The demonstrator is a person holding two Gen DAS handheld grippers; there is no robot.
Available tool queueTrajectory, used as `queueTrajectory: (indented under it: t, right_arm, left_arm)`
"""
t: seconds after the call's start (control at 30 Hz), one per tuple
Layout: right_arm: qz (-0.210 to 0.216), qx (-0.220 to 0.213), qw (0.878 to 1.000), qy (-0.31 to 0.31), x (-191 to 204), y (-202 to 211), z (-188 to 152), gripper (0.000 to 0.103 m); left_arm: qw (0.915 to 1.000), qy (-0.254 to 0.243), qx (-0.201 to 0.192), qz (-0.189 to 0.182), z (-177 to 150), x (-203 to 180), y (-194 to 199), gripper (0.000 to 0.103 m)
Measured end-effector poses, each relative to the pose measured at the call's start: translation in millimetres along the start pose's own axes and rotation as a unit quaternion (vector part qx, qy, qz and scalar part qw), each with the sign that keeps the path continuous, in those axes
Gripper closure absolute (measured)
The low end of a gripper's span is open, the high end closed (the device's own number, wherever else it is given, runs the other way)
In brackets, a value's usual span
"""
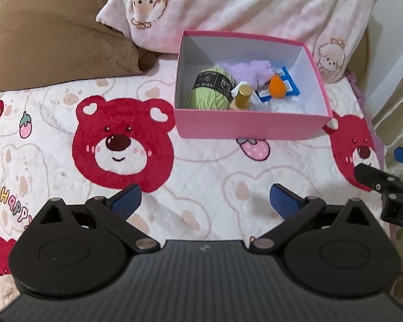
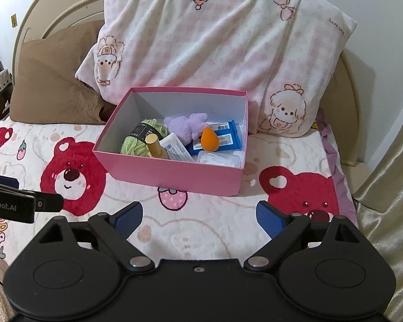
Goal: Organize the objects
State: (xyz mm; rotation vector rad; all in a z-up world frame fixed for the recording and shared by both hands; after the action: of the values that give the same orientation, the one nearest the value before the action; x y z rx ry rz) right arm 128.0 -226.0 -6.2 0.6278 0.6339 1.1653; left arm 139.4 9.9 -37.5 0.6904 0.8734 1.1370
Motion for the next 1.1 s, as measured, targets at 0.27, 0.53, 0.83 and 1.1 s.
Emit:
queueTrajectory:
  t: [0.27, 0.53, 0.83, 1.1]
  right_arm:
    - [0.001, 0.005, 1.0, -0.008, -4, 2, -6, 0.009]
    - [-0.003, 0.002, 1.0, -0.021, -12, 1, -9, 0.009]
    - [-0.006, -0.001, 1.0, -0.008, -12, 3, -15, 0.009]
    - [-0.012, -0.011, 1.0, 0.004, -10, 11, -20, 0.009]
  left_arm:
    - [0.9998, -0.006, 0.018, -0.008, -7, -1, -7, 0.0]
    - [0.9994, -0.01, 0.033, 0.007, -14, 2, -14, 0.0]
    - [0.9993, -0.008, 0.023, 0.029, -22, 1, -3, 0.0]
    - [0.9983, -0.013, 0.029, 0.048, -31, 0, -3, 0.0]
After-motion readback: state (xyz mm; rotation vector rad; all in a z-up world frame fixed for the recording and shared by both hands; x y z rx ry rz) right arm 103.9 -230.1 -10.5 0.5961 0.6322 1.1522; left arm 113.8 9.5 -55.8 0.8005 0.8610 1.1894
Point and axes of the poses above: each gripper's, at about its wrist camera, not at the fingertips, and y roughly against the way its jaws point, x to its left, z to its top, the point moved 9 cm from there along -y, roughly the way its jaws point, and after that the axes turned 10 degrees about -z, right-handed, at the moved point
